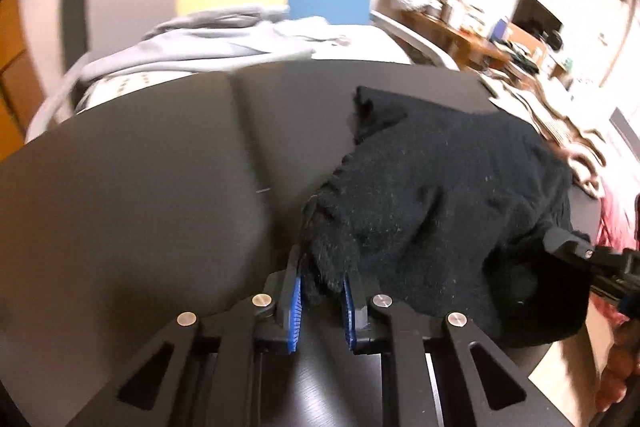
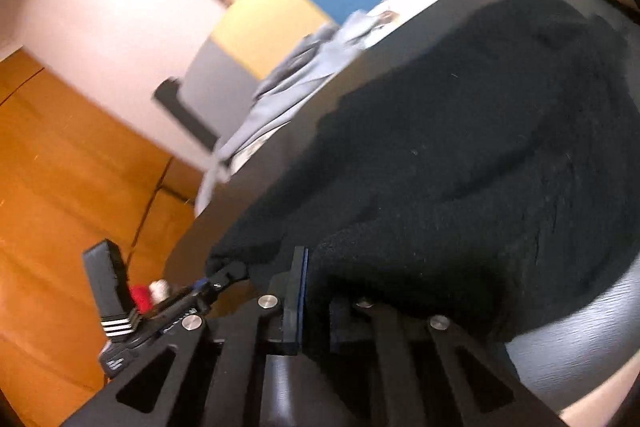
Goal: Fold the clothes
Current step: 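Grasp the black sweater edge with the right tool while the left tool grasps it too, then lift the black sweater high with both tools to shake it out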
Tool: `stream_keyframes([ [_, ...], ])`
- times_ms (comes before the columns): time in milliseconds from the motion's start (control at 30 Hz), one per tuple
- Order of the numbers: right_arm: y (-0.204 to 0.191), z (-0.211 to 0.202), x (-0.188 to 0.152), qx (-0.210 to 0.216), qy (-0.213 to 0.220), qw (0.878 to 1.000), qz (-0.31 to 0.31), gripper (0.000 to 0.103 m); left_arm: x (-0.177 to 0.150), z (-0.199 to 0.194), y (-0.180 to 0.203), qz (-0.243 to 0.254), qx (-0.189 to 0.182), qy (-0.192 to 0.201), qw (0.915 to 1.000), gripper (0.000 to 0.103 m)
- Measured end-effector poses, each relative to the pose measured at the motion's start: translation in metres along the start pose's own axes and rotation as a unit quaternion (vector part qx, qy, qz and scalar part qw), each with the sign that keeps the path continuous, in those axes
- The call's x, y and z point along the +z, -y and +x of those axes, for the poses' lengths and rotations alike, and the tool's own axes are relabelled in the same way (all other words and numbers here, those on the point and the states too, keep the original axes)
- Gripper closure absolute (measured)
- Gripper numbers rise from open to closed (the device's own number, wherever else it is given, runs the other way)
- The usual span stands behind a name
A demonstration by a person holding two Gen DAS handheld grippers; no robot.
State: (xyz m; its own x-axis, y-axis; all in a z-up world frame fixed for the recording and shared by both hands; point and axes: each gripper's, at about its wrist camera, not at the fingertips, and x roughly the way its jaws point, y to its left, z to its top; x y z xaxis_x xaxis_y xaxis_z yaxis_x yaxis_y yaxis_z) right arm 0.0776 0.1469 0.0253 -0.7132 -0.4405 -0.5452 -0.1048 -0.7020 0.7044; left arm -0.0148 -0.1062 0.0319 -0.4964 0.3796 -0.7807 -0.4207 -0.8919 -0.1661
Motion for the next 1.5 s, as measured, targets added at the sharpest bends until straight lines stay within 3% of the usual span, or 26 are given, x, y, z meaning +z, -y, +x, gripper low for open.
stream_keyframes([
  [167,-0.04,0.013,-0.01,0.073,-0.023,0.997,-0.026,0.096,-0.022,-0.041,-0.059,-0.068,0.017,0.019,0.9974,0.088],
  [267,-0.062,0.018,-0.017,0.104,-0.016,0.993,-0.052,0.096,-0.033,-0.078,-0.086,-0.096,0.055,0.058,0.9922,0.095],
  [367,-0.066,0.035,-0.011,0.092,0.002,0.994,-0.051,0.096,-0.047,-0.115,-0.118,-0.119,0.107,0.09,0.983,0.095],
  [433,-0.052,0.055,-0.007,0.053,-0.008,0.998,-0.028,0.093,-0.054,-0.121,-0.134,-0.121,0.135,0.089,0.9794,0.095],
  [533,-0.025,0.086,-0.003,0.0,-0.04,0.999,0.018,0.081,-0.073,-0.116,-0.145,-0.116,0.142,0.069,0.9807,0.086],
  [567,-0.016,0.094,-0.002,-0.012,-0.049,0.998,0.035,0.082,-0.08,-0.112,-0.144,-0.11,0.145,0.062,0.9814,0.074],
  [600,-0.007,0.091,-0.004,0.003,-0.051,0.997,0.059,0.082,-0.084,-0.106,-0.139,-0.099,0.149,0.058,0.9821,0.057],
  [667,0.006,0.076,-0.008,0.023,-0.052,0.995,0.085,0.076,-0.089,-0.092,-0.13,-0.065,0.157,0.057,0.9837,0.041],
  [767,0.006,0.05,-0.008,0.019,-0.051,0.996,0.07,0.074,-0.093,-0.076,-0.111,0.008,0.177,0.064,0.982,0.033],
  [900,0.005,0.012,-0.014,-0.001,-0.045,0.998,0.034,0.072,-0.087,-0.051,-0.095,0.107,0.232,0.062,0.9648,0.033],
  [1000,-0.008,-0.008,-0.018,-0.076,-0.036,0.996,-0.034,0.07,-0.08,-0.034,-0.091,0.171,0.251,0.065,0.9507,0.033],
  [1100,-0.037,-0.009,-0.029,-0.159,-0.026,0.968,-0.191,0.07,-0.078,-0.025,-0.083,0.238,0.258,0.073,0.9335,0.033],
  [1200,-0.052,0.005,-0.04,-0.187,-0.045,0.938,-0.289,0.07,-0.081,-0.02,-0.072,0.306,0.256,0.082,0.9133,0.029],
  [1267,-0.056,0.015,-0.043,-0.19,-0.044,0.928,-0.318,0.07,-0.086,-0.019,-0.064,0.355,0.24,0.09,0.8989,0.027],
  [1367,-0.059,0.029,-0.038,-0.173,-0.053,0.93,-0.319,0.07,-0.093,-0.018,-0.056,0.418,0.232,0.109,0.8718,0.023],
  [1500,-0.064,0.046,-0.034,-0.139,-0.067,0.936,-0.318,0.07,-0.093,-0.02,-0.049,0.456,0.225,0.128,0.8513,0.018],
])
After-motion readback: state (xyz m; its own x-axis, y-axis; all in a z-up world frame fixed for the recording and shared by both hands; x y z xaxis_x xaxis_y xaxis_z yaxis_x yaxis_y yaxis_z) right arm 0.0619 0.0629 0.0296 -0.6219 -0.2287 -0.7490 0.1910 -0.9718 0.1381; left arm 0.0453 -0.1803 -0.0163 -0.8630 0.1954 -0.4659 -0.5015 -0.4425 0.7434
